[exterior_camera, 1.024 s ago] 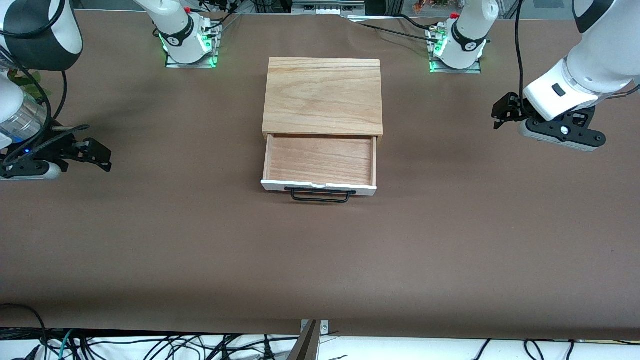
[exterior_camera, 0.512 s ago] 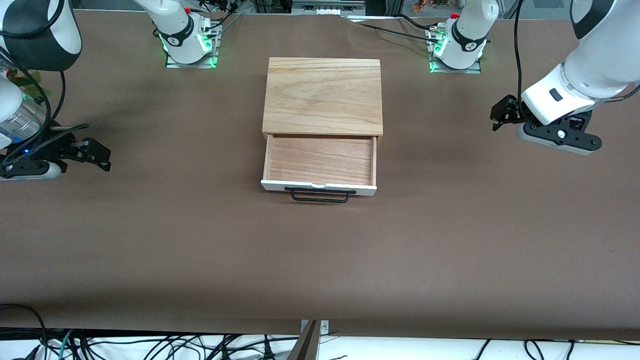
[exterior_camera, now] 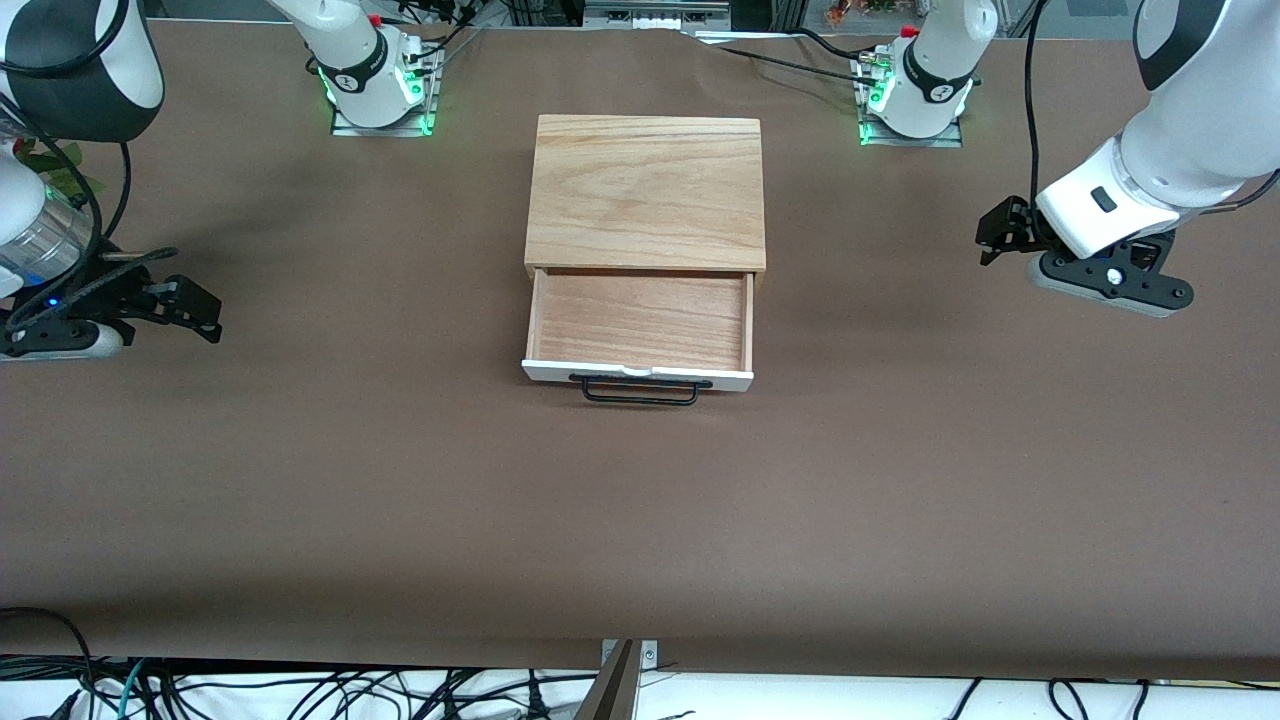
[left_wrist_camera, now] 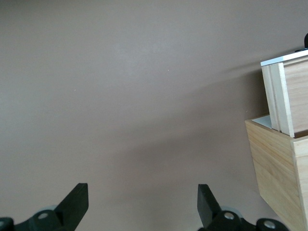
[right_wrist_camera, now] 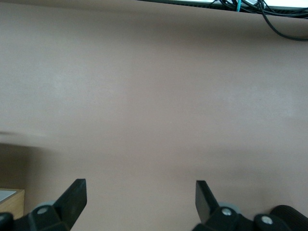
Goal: Close drawer with both arms simultaneously
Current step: 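Move the right gripper and the left gripper toward the drawer front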
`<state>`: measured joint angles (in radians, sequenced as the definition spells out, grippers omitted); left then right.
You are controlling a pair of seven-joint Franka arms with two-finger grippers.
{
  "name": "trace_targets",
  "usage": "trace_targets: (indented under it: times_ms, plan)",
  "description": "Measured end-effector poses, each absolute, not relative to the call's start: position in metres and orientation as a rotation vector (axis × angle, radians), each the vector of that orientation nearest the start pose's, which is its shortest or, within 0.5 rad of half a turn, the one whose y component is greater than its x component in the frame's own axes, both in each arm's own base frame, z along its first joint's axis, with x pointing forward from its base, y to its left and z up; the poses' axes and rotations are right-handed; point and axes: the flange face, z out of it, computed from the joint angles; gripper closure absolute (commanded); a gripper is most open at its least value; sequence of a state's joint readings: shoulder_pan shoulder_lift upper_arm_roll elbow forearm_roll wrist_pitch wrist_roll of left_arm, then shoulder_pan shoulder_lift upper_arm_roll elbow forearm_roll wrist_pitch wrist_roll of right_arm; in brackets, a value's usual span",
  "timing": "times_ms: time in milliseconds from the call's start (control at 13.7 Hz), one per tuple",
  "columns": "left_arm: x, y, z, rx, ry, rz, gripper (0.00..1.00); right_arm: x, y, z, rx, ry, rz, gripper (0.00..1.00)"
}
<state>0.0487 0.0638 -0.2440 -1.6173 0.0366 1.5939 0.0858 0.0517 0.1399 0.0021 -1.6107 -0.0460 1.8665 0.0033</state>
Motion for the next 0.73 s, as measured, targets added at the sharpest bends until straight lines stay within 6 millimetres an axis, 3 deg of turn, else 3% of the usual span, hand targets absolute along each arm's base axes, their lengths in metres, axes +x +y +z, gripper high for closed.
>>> trace_targets:
  times_ms: [220, 366, 585, 732]
  plan:
    - [0.561, -0.120, 0.564, -3.091, 0.483, 0.149, 0.00, 0.620, 0.036, 0.546, -3.171, -0.113, -0.184, 0.00]
    - [0.564, -0.123, 0.555, -3.098, 0.491, 0.172, 0.00, 0.622, 0.051, 0.540, -3.146, -0.135, -0.175, 0.00]
    - [0.575, -0.125, 0.551, -3.109, 0.497, 0.163, 0.00, 0.632, 0.087, 0.520, -3.095, -0.193, -0.200, 0.00]
    - [0.589, -0.139, 0.548, -3.122, 0.535, 0.150, 0.00, 0.640, 0.118, 0.500, -3.074, -0.254, -0.217, 0.00]
